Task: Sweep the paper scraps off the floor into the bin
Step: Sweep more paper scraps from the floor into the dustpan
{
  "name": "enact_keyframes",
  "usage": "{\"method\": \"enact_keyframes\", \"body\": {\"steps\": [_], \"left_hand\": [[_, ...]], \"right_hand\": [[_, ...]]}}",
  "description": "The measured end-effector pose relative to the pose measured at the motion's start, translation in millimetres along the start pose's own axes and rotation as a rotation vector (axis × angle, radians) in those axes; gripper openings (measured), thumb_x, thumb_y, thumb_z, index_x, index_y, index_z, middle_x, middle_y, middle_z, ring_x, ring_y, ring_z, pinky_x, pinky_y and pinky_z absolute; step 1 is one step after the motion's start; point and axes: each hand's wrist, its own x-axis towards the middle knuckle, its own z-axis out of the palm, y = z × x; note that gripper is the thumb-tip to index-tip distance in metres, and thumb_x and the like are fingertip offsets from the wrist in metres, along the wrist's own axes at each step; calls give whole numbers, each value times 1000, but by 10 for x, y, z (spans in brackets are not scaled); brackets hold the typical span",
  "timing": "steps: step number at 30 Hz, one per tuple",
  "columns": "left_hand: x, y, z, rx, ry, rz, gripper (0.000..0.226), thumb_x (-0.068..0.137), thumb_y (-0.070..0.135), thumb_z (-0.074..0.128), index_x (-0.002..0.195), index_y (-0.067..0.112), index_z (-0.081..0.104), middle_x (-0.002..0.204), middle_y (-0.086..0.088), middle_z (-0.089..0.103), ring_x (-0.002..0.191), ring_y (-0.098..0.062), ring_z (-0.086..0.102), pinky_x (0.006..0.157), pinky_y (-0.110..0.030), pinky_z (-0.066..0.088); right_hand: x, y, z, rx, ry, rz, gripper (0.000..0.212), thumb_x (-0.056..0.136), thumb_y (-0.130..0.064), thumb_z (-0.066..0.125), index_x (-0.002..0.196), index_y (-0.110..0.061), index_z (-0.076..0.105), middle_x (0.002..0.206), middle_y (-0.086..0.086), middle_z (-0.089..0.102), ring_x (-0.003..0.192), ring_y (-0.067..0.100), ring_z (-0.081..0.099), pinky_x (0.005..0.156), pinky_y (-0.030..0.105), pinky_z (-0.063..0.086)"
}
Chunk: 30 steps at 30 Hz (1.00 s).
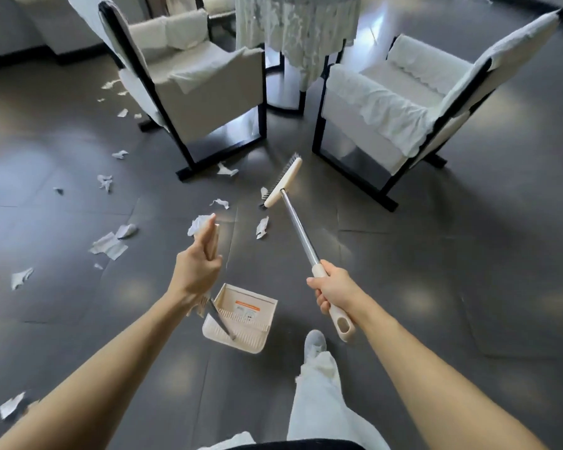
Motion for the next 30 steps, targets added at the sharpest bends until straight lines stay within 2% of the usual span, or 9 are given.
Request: {"method": "enact_keyframes", "body": {"steps": [3, 6, 10, 12, 16, 20, 23, 26, 30], "left_hand": [[636, 243, 457, -16, 50, -51, 79, 84, -3, 52, 147, 38, 29, 135, 1, 55, 119, -21, 57, 95, -21, 40], [1200, 529, 743, -10, 123, -105, 78, 84, -2, 52, 146, 39, 30, 133, 5, 56, 116, -20, 58, 91, -16, 36], [1821, 870, 978, 4, 199, -168, 77, 84, -1, 53, 146, 38, 31, 132, 2, 58, 111, -24, 59, 94, -21, 41], [2169, 986, 1118, -14, 219, -192, 76, 84, 0, 53, 146, 38, 32, 126, 1, 60, 111, -25, 58, 93, -21, 41], [2877, 1212, 1442, -97, 227, -214, 79, 83, -4, 51, 146, 38, 30, 128, 11, 54, 117, -13, 55, 90, -9, 34], [3516, 1455, 1760, -100, 225, -242, 77, 84, -10, 50, 148, 27, 30, 139, -2, 51, 114, 5, 44, 77, 11, 23], [3846, 1603, 1995, -133, 229, -262, 78, 83, -11, 51, 148, 26, 30, 136, 4, 52, 124, 1, 41, 83, 11, 20], [4128, 1749, 2197, -158, 207, -294, 78, 84, -10, 49, 148, 29, 30, 132, 20, 44, 123, 12, 37, 86, 11, 20], [4405, 1904, 2401, -143, 252, -351, 78, 85, -4, 52, 146, 38, 30, 133, 23, 45, 123, 6, 41, 91, 8, 21]], "right_hand": [[696, -505, -514, -69, -42, 31, 15, 97, -4, 46, 104, -18, 47, 67, 5, 39, 47, 9, 34, 36, 16, 32], [1314, -1001, -931, -135, -57, 46, 15, 96, -3, 46, 108, -12, 47, 66, 5, 37, 46, 9, 32, 35, 17, 30], [2002, -1602, -1312, -202, -71, 66, 38, 96, -2, 46, 133, -3, 37, 68, 5, 37, 49, 11, 32, 37, 18, 29], [2341, -1874, -1493, -230, -86, 81, 45, 97, -4, 47, 140, -10, 36, 69, 6, 38, 50, 10, 33, 37, 18, 31], [3064, -2316, -1802, -295, -133, 101, 37, 97, -7, 49, 133, -15, 44, 69, 6, 41, 49, 9, 36, 37, 18, 34], [3675, -2630, -2018, -335, -163, 128, 51, 97, -7, 49, 144, -19, 34, 69, 7, 44, 47, 9, 38, 38, 19, 35], [4003, -2890, -2199, -352, -188, 151, 50, 98, -7, 48, 144, -17, 33, 72, 8, 44, 51, 9, 37, 40, 19, 36], [4267, -3113, -2386, -388, -215, 166, 49, 98, -8, 49, 143, -19, 35, 73, 8, 45, 51, 8, 38, 40, 18, 37], [4730, -3426, -2694, -487, -252, 176, 48, 98, -7, 49, 143, -18, 35, 78, 10, 46, 52, 8, 39, 42, 18, 38]]}}
